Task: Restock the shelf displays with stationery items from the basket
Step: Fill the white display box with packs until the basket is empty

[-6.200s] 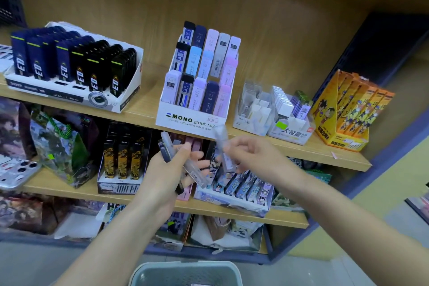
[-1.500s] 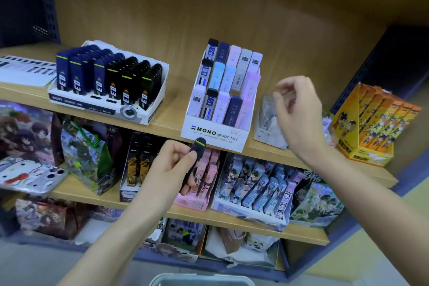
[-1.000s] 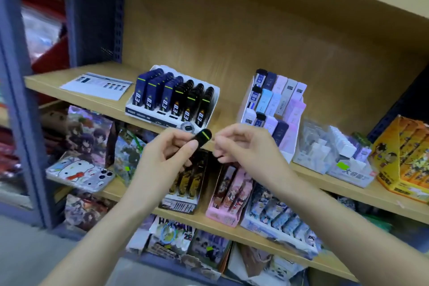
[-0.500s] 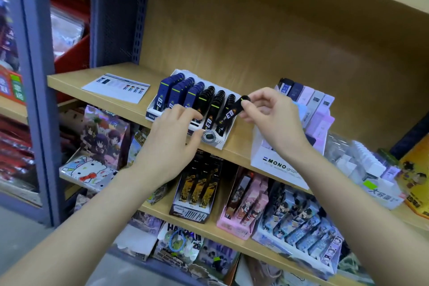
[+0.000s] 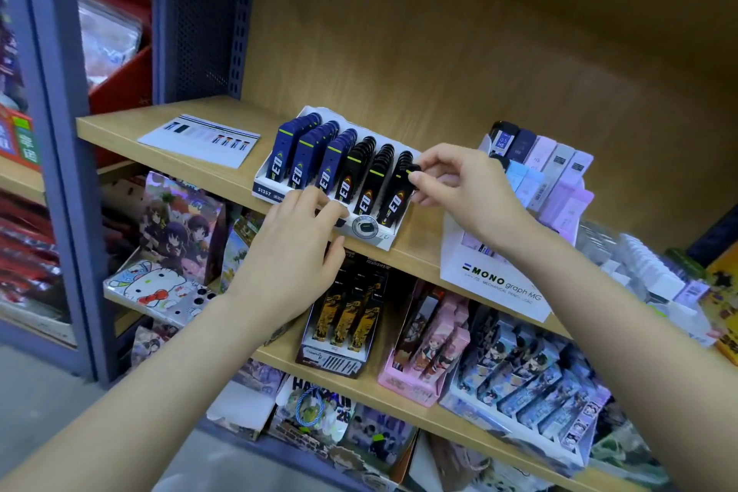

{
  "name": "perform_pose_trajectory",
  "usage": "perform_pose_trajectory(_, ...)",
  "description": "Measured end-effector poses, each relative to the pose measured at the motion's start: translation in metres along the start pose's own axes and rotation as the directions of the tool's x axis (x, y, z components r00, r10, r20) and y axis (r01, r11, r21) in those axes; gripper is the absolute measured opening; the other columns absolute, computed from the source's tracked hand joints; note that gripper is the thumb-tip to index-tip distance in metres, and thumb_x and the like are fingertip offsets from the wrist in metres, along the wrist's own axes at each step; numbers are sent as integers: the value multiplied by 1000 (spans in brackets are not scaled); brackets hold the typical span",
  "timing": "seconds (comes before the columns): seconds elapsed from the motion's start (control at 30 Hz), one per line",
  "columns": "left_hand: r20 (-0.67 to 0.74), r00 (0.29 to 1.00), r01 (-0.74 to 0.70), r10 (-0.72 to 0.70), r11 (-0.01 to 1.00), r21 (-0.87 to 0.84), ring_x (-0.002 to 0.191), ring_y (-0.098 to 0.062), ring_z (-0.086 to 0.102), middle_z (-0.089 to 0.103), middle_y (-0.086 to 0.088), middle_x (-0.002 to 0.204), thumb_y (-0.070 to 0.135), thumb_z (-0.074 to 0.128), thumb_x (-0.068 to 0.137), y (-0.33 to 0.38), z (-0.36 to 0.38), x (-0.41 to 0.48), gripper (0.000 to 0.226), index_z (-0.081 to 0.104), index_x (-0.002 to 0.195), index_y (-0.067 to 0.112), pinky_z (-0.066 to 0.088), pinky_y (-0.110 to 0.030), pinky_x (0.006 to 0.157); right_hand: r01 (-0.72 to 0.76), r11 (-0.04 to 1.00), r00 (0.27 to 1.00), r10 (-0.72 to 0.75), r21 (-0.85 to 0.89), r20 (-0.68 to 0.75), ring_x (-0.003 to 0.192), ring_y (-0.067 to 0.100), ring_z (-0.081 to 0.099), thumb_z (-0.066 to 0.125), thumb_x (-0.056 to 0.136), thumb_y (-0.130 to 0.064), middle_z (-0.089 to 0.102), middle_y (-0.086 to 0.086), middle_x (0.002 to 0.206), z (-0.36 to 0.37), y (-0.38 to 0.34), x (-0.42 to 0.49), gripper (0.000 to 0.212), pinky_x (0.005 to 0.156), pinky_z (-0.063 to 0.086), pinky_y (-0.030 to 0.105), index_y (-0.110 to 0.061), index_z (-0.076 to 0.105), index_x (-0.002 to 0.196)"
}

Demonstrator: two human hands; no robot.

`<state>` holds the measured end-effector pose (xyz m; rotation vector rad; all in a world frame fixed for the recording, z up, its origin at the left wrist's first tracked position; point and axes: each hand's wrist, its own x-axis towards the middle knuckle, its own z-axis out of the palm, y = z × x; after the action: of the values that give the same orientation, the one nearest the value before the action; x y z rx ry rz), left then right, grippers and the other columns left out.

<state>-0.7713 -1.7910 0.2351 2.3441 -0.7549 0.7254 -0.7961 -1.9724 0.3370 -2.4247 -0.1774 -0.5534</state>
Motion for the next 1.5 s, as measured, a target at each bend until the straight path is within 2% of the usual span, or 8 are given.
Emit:
perform_pose_trajectory(0.57,25,1000,-8,7,999,40,108,-24,46,50,-6,112,19,54,91,3,-1,0,29,56,119,11,38,-36,90,79,967,989,-106,-241,-99,83,5,54,58,93,-18,54,-4,103,18,1,-21,25,80,47,19,-15,57,118)
perform_pose_trajectory(0.77,-128,989,-68,71,997,32,85,-21,45,51,-4,93,21,44,87,21,3,-33,24,57,104,10,32,-31,74,216,899,949,-285,-381,-135,85,3,47,48,97,-25,53,-8,98,21,20,-92,19,71,43,21,-16,58,110)
perform_pose_trajectory(0.93,-34,993,-113,112,994,-14,83,-21,43,55,-3,89,22,43,81,45,51,-97,22,58,93,12,28,-32,71,306,845,944,-329,-439,26,83,10,47,42,94,-23,58,-2,89,40,81,-169,22,71,33,17,-12,61,98)
perform_pose_trajectory(1.07,197,980,-19,23,1000,-24,80,-19,40,53,-2,83,26,42,78,48,110,-162,16,52,87,18,25,-32,67,195,877,962,-84,-440,259,75,12,58,40,91,-27,57,-7,83,76,149,-245,21,62,39,19,-20,61,91)
perform_pose_trajectory(1.17,391,916,112,-95,994,-20,78,-20,49,54,0,83,28,41,78,40,155,-216,16,49,89,21,27,-30,66,42,921,888,143,-388,437,90,12,60,42,95,-22,56,-6,100,111,197,-301,19,71,44,21,-22,58,106)
perform_pose_trajectory(1.27,573,778,315,-259,949,0,85,-26,63,61,-3,97,37,33,84,33,192,-264,39,59,107,16,43,-33,74,-203,917,688,383,-344,616,116,18,48,38,100,-22,47,0,128,151,246,-357,29,91,42,30,-15,48,127)
perform_pose_trajectory(1.37,678,638,492,-366,871,7,117,-26,50,50,-6,125,40,27,98,33,216,-298,48,44,133,12,36,-33,98,-298,900,516,432,-317,740,126,24,44,44,97,-20,43,6,137,188,270,-395,35,101,39,34,-11,45,131)
perform_pose_trajectory(1.5,691,572,653,-442,755,-58,119,-21,48,51,-4,125,24,38,101,37,234,-327,35,43,133,13,33,-23,98,-368,882,439,445,-296,780,129,26,42,48,97,-32,43,11,140,226,286,-420,45,99,33,28,-10,40,135)
